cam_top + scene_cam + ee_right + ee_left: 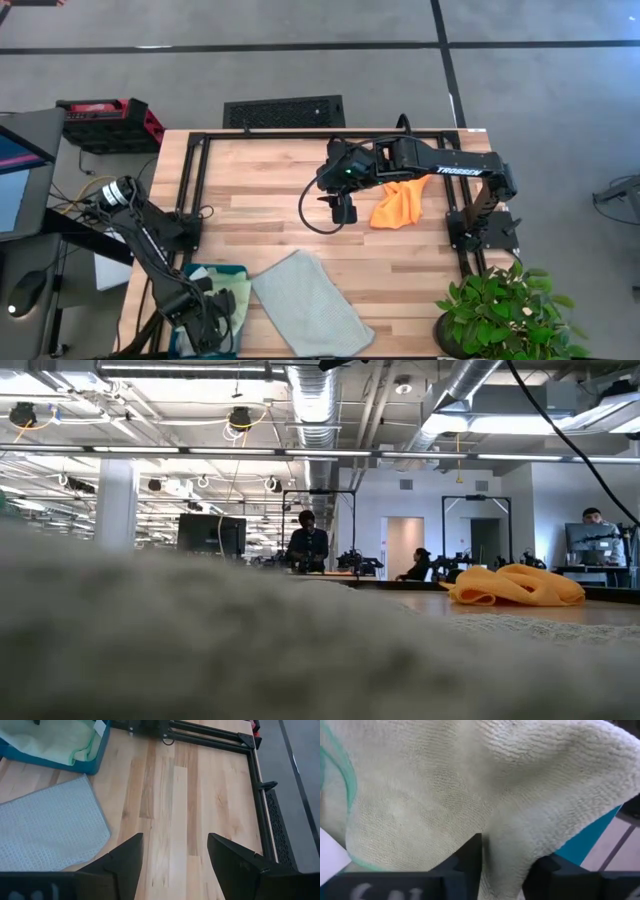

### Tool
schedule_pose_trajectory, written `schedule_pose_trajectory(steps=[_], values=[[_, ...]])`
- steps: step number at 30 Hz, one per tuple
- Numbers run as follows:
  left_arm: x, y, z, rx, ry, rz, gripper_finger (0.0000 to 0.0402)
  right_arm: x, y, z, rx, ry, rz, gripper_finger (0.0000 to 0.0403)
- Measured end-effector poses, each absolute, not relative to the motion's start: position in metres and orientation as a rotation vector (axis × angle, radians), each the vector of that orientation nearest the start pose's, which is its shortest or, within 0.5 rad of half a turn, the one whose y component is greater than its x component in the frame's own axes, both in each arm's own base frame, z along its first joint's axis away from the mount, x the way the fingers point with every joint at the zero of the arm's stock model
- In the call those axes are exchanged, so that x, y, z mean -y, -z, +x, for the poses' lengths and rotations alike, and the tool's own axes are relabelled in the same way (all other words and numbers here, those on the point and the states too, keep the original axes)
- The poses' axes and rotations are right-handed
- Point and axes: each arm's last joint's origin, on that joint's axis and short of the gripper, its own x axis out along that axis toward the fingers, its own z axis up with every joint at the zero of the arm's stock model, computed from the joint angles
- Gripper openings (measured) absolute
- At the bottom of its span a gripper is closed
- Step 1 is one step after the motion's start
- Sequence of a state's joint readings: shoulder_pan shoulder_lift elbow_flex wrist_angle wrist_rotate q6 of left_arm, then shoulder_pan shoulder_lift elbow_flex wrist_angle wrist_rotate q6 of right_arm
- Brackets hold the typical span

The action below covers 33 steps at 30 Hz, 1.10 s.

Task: Fold microfiber towels
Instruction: Put the folded green microfiber towel into the blue bin

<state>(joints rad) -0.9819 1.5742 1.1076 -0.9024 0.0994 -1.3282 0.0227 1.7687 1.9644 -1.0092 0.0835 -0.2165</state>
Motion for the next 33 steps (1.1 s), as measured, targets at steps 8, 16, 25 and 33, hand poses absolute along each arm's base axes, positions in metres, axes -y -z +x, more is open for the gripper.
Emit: schedule_pose_trajectory(steps=[8,16,25,33], values=[[0.243,-0.217,0.152,-1.657,-0.161,-0.581,0.0158,-0.006,-0.399,0.367,-0.816,-0.031,-0.248,0.0244],[0.247,-0.228,0.151,-1.718,-0.016,-0.544,0.0162,-0.006,-0.399,0.367,-0.816,-0.031,-0.248,0.0244],[0.241,-0.254,0.163,-1.279,-0.054,-0.295,0.0162,-0.006,-0.399,0.367,-0.816,-0.028,-0.241,0.0244],[0.233,-0.226,0.165,-1.22,-0.081,-0.173,0.0162,-0.006,-0.398,0.367,-0.821,-0.028,-0.241,0.0244]])
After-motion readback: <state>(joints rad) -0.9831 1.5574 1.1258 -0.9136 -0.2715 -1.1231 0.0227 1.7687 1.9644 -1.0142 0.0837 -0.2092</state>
